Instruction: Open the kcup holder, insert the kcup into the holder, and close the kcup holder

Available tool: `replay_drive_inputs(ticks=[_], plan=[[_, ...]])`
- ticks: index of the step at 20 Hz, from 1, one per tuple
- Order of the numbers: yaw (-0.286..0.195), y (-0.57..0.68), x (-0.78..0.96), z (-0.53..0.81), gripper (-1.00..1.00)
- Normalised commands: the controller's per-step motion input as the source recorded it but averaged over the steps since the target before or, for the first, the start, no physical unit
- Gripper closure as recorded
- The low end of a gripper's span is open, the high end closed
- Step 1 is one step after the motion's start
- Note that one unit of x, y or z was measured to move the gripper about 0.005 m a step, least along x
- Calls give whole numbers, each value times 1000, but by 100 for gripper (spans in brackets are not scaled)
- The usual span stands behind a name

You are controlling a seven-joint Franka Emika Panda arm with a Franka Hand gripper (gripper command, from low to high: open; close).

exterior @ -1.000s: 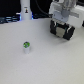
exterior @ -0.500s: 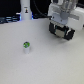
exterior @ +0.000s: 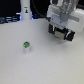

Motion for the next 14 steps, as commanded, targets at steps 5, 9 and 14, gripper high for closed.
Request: replay_drive_inputs(ticks=[5,9,14], plan=[[-57,-364,900,215,100],[-58,-397,885,205,100],[-57,-412,821,168,100]])
